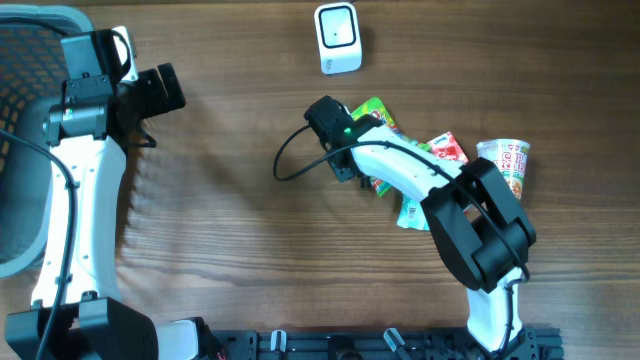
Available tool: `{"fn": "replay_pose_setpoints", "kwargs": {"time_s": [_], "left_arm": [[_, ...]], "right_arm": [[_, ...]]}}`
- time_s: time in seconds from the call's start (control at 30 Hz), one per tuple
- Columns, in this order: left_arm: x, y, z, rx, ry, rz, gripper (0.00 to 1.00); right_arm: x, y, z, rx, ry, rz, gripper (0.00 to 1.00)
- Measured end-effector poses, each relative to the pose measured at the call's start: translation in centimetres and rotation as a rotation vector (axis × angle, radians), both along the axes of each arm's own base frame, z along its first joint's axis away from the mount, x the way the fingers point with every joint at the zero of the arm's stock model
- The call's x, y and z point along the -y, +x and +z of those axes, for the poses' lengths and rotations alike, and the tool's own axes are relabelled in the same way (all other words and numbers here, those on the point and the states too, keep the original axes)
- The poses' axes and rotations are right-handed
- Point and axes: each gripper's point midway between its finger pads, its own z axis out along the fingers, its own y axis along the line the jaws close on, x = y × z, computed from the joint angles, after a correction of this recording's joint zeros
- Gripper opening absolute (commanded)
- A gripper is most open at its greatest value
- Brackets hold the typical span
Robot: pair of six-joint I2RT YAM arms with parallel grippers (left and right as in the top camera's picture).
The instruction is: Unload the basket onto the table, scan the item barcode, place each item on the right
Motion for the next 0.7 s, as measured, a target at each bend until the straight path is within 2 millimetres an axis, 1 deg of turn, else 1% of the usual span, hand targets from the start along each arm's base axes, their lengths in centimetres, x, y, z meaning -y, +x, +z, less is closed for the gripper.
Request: {"fn": "replay_pose_setpoints", "kwargs": {"time_s": [0.1, 0.13, 0.17, 0.2, 0.23, 0.27, 0.3, 0.37, 0.43, 0.47, 0.57, 0.6, 0.67, 0.7], "left_arm": [[0.0, 0.0, 0.0, 0.000, 0.000, 0.000, 1.00], [0.0, 0.0, 0.0, 0.000, 0.000, 0.000, 1.00], [0.0, 0.0, 0.0, 0.000, 0.000, 0.000, 1.00], [0.0, 0.0, 0.0, 0.000, 0.000, 0.000, 1.00], [0.0, 0.0, 0.0, 0.000, 0.000, 0.000, 1.00], [0.0, 0.0, 0.0, 0.000, 0.000, 0.000, 1.00], [0.0, 0.0, 0.0, 0.000, 0.000, 0.000, 1.00], [0.0, 0.0, 0.0, 0.000, 0.000, 0.000, 1.00], [0.0, 0.0, 0.0, 0.000, 0.000, 0.000, 1.00], [0.0, 0.0, 0.0, 0.000, 0.000, 0.000, 1.00], [0.0, 0.0, 0.0, 0.000, 0.000, 0.000, 1.00], [0.0, 0.0, 0.0, 0.000, 0.000, 0.000, 1.00], [0.0, 0.0, 0.0, 0.000, 0.000, 0.000, 1.00], [0.0, 0.0, 0.0, 0.000, 0.000, 0.000, 1.00]], "right_arm": [[-1.6, -0.8, 0.2, -0.055, 0.100, 0.020, 0.30], [-1.9, -1.0, 0.2, -0.067, 0.122, 0.025, 0.33], [-3.3, -1.9, 0.7, -0.109, 0.197, 0.046, 0.42], [-3.6, -2.3, 1.0, -0.121, 0.218, 0.056, 0.52], [-4.0, -2.8, 1.7, -0.131, 0.241, 0.075, 0.64], [-4.2, -3.0, 2.6, -0.123, 0.259, 0.085, 0.73], [-4.4, -3.0, 4.4, -0.093, 0.282, 0.097, 0.75], [-4.5, -2.6, 7.0, -0.034, 0.308, 0.107, 0.77], [-4.0, -2.6, 8.0, -0.011, 0.295, 0.100, 0.78], [-3.4, -2.7, 7.9, -0.010, 0.269, 0.092, 0.78], [-3.0, -2.4, 7.1, -0.003, 0.236, 0.095, 0.81], [-2.5, -2.3, 5.0, -0.014, 0.194, 0.099, 0.81], [-2.1, -2.8, 3.3, -0.048, 0.167, 0.102, 0.81], [-2.3, -2.9, 2.6, -0.063, 0.167, 0.107, 0.81]]}}
